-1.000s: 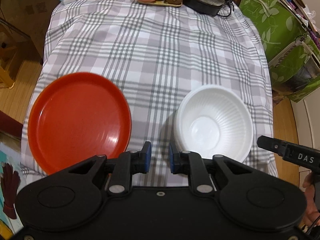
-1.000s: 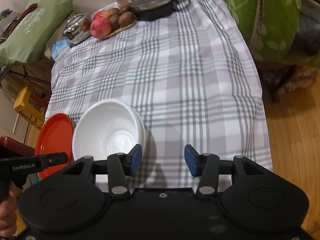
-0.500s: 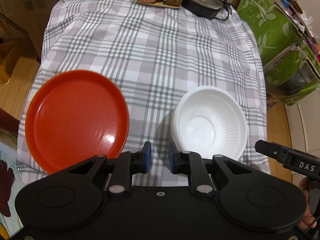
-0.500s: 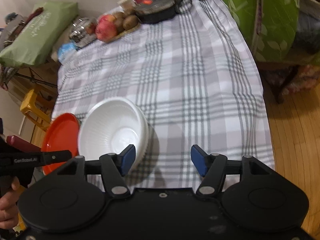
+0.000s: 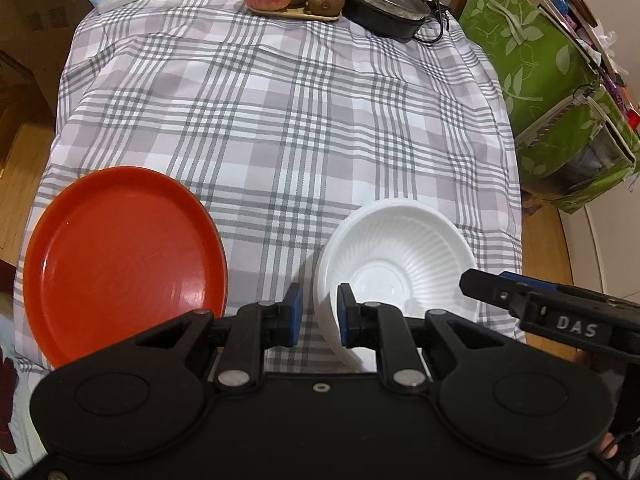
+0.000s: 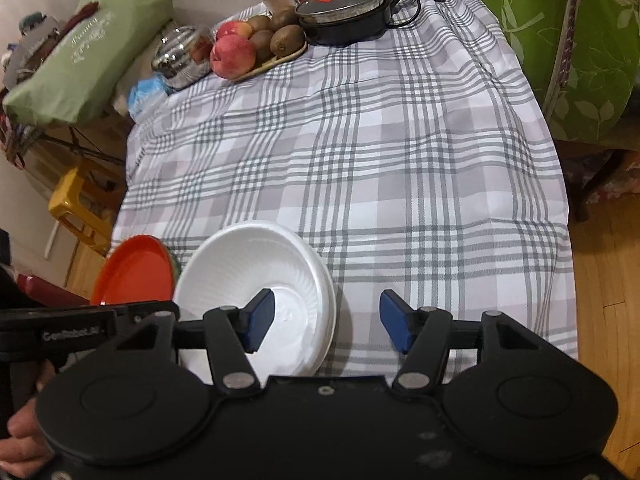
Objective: Organize plates and bowls
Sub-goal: 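Grip the stacked white bowls' rim with the left tool and lift them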
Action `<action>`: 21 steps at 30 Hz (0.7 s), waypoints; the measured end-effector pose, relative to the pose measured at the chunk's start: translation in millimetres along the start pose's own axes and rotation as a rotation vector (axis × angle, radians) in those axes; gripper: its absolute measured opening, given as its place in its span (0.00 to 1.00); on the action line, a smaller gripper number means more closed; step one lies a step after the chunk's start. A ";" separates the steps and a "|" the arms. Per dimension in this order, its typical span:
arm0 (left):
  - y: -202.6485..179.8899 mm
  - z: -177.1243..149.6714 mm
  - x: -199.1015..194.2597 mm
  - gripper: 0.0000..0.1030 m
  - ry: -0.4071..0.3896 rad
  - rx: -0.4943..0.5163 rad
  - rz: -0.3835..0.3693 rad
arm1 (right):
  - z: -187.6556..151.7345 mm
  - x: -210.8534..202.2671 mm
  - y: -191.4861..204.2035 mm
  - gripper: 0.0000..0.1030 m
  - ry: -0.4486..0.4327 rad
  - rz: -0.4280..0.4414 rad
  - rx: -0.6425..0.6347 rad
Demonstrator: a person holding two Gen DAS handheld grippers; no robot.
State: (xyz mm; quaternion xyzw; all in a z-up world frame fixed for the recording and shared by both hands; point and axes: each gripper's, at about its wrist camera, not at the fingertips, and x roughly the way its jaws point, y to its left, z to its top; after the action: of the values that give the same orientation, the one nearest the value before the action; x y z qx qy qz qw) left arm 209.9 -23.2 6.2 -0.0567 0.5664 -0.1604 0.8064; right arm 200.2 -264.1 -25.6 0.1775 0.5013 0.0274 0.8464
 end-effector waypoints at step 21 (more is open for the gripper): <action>-9.9 5.3 33.1 0.24 0.060 0.028 0.013 | 1.4 31.8 15.8 0.47 0.057 -0.039 -0.096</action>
State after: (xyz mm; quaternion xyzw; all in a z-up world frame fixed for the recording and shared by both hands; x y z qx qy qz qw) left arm 223.1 -43.6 -18.8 -0.0366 0.5885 -0.1647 0.7907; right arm 219.3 -242.5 -46.5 0.1262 0.5269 0.0401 0.8396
